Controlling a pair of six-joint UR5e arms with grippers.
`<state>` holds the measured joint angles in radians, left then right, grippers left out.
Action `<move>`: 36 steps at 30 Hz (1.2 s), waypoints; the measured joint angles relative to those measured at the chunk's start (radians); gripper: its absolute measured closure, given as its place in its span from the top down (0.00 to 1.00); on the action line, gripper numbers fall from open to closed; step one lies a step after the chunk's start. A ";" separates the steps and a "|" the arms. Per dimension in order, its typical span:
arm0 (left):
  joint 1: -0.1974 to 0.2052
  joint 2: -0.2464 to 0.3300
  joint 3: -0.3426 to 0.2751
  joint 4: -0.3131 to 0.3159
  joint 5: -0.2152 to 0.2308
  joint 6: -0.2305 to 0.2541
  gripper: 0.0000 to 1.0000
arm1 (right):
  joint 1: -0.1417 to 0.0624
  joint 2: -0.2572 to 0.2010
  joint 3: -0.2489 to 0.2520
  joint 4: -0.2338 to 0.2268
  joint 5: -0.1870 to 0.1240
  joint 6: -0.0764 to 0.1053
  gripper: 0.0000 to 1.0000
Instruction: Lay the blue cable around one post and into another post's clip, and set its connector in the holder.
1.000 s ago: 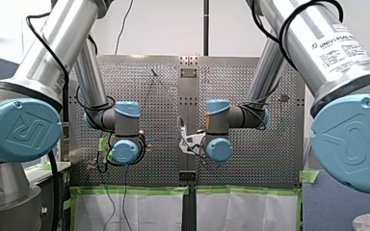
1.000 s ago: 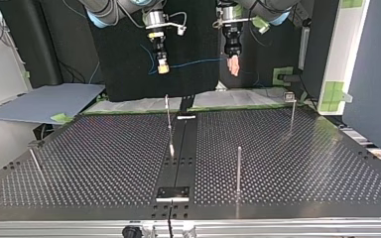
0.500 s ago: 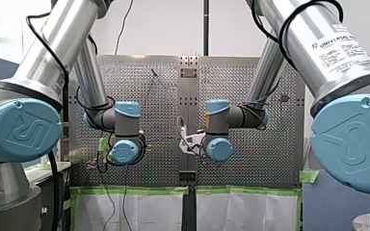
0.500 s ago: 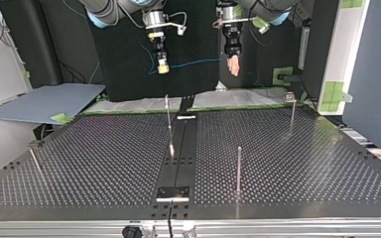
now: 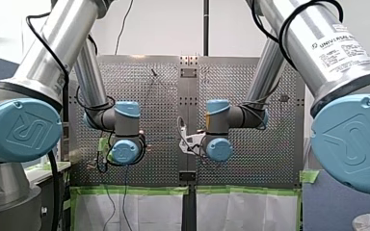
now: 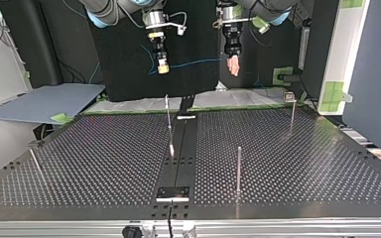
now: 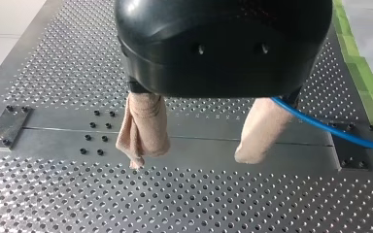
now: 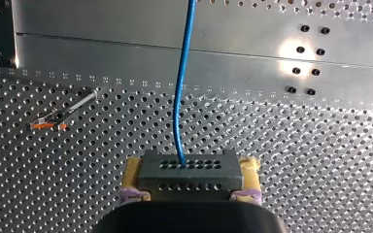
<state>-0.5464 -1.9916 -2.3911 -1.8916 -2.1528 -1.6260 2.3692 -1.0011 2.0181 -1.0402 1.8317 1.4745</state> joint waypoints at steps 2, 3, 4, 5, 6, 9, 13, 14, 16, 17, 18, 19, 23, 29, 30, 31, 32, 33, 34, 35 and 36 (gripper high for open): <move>0.000 0.000 0.000 0.000 0.000 0.000 1.00 | 0.000 0.000 0.000 0.000 0.000 0.000 0.00; 0.000 0.000 0.000 0.000 0.000 0.000 1.00 | 0.000 0.000 0.000 0.000 0.000 0.000 0.00; 0.000 0.000 0.000 0.000 0.000 0.000 1.00 | 0.000 0.000 0.000 0.000 0.000 0.000 0.00; 0.000 0.000 0.000 0.000 0.000 0.000 1.00 | 0.000 0.000 0.000 0.000 0.000 0.000 0.00; 0.000 0.000 0.000 0.000 0.000 0.000 1.00 | 0.000 0.000 0.000 0.000 0.000 0.000 0.00; 0.000 0.000 0.000 0.000 0.000 0.000 1.00 | 0.000 0.000 0.000 0.000 0.000 0.000 0.00; 0.000 0.000 0.001 0.000 0.000 0.000 1.00 | 0.000 0.000 0.000 0.000 0.000 0.000 0.00; 0.000 0.000 0.001 0.000 0.001 0.001 1.00 | 0.000 0.000 0.000 0.000 0.000 0.000 0.00; 0.000 0.000 0.002 0.000 0.001 0.001 1.00 | -0.001 0.001 0.001 0.000 -0.001 0.001 0.00; 0.000 0.000 0.003 0.000 0.001 0.001 1.00 | -0.002 0.002 0.002 0.001 -0.001 0.002 0.00; 0.000 0.000 0.003 0.000 0.001 0.001 1.00 | -0.004 0.005 0.004 0.001 -0.002 0.003 0.00; 0.000 0.000 0.003 0.000 0.001 0.001 1.00 | -0.006 0.012 0.007 0.002 -0.003 0.005 0.00; 0.000 0.000 0.003 0.000 0.001 0.002 1.00 | -0.009 0.025 0.010 0.003 -0.004 0.007 0.00; 0.000 0.000 0.003 0.000 0.002 0.002 1.00 | -0.009 0.029 0.010 0.003 -0.005 0.008 0.00; 0.000 0.000 0.003 0.000 0.002 0.002 1.00 | -0.009 0.029 0.011 0.003 -0.005 0.008 0.00; 0.000 0.000 0.003 0.000 0.002 0.002 1.00 | -0.009 0.029 0.011 0.003 -0.005 0.008 0.00; 0.000 0.000 0.003 0.000 0.001 0.002 1.00 | -0.009 0.029 0.011 0.003 -0.005 0.008 0.00; 0.000 0.000 0.003 0.000 0.001 0.002 1.00 | -0.009 0.029 0.011 0.003 -0.005 0.008 0.00; 0.000 0.000 0.003 0.000 0.001 0.002 1.00 | -0.009 0.029 0.011 0.003 -0.005 0.008 0.00; 0.000 0.000 0.003 0.000 0.001 0.002 1.00 | -0.009 0.029 0.011 0.003 -0.005 0.008 0.00; 0.000 0.000 0.003 0.000 0.002 0.002 1.00 | -0.009 0.029 0.011 0.003 -0.005 0.008 0.00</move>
<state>-0.5465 -1.9916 -2.3880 -1.8916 -2.1513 -1.6244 2.3601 -0.9720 2.0289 -1.0371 1.8271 1.4821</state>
